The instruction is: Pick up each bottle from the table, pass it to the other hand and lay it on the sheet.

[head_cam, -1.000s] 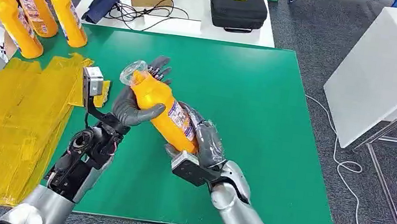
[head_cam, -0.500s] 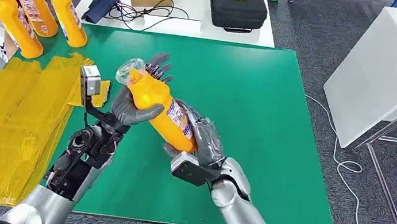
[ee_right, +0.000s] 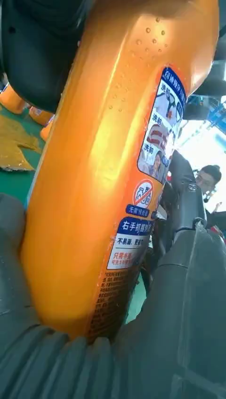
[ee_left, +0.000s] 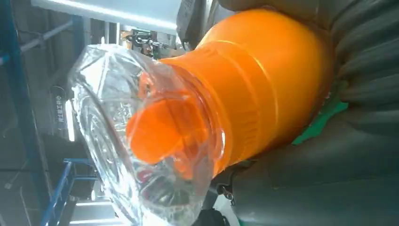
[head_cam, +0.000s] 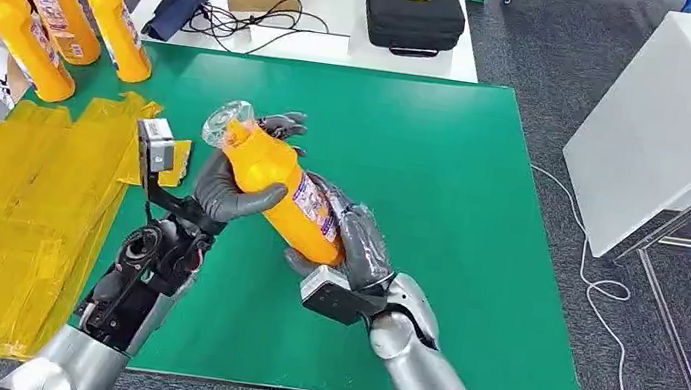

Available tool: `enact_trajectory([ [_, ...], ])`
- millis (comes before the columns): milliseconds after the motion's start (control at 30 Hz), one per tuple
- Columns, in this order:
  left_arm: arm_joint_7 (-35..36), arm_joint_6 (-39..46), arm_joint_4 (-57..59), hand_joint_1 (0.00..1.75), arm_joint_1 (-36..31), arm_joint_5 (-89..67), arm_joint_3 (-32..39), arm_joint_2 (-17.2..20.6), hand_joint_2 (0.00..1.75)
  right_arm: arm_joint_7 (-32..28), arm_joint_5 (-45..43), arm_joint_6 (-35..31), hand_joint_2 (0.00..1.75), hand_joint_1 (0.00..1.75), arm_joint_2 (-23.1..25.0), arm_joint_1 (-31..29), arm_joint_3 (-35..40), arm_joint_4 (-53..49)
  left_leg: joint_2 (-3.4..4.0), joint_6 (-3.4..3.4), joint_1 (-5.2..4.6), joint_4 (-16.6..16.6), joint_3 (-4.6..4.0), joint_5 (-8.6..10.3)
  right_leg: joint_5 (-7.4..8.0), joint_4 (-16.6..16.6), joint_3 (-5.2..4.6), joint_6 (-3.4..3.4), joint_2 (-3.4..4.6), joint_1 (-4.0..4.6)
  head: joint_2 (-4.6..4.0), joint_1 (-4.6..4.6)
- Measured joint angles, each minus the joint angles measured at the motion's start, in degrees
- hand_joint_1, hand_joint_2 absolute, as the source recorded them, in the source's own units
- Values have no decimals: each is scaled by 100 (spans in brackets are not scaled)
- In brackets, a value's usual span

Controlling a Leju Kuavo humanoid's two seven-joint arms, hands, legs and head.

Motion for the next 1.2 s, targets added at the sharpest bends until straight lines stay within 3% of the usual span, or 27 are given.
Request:
enact_trajectory([
  [633,-81,28,-453,175,204,-74,20,11,175,83,-44,-59,175,175,-2,3,-7,-98,0,0,0,0,0,0,0,0,0,0,0,0,0,0],
  [667,-115,26,-453,175,225,-74,24,11,175,85,-46,-68,175,49,-2,8,-9,-98,0,0,0,0,0,0,0,0,0,0,0,0,0,-2],
  [900,-240,87,-481,175,338,-120,39,13,175,136,-118,-210,175,49,-13,61,-114,-146,0,0,0,0,-1,0,0,0,0,0,0,0,0,0],
  [933,-240,90,-483,175,342,-120,39,13,175,136,-120,-212,175,0,-15,63,-125,-149,0,0,0,0,-1,0,0,0,0,0,0,0,0,-2],
  [1067,-243,100,-496,175,358,-148,40,15,175,151,-135,-223,175,0,-20,79,-144,-159,-1,0,0,0,-1,0,0,0,0,0,0,0,0,-2],
  [1200,-256,637,-545,175,398,-593,112,15,175,291,-269,-278,175,0,-50,216,-260,-354,-2,0,0,0,0,0,0,0,0,0,0,0,0,-2],
])
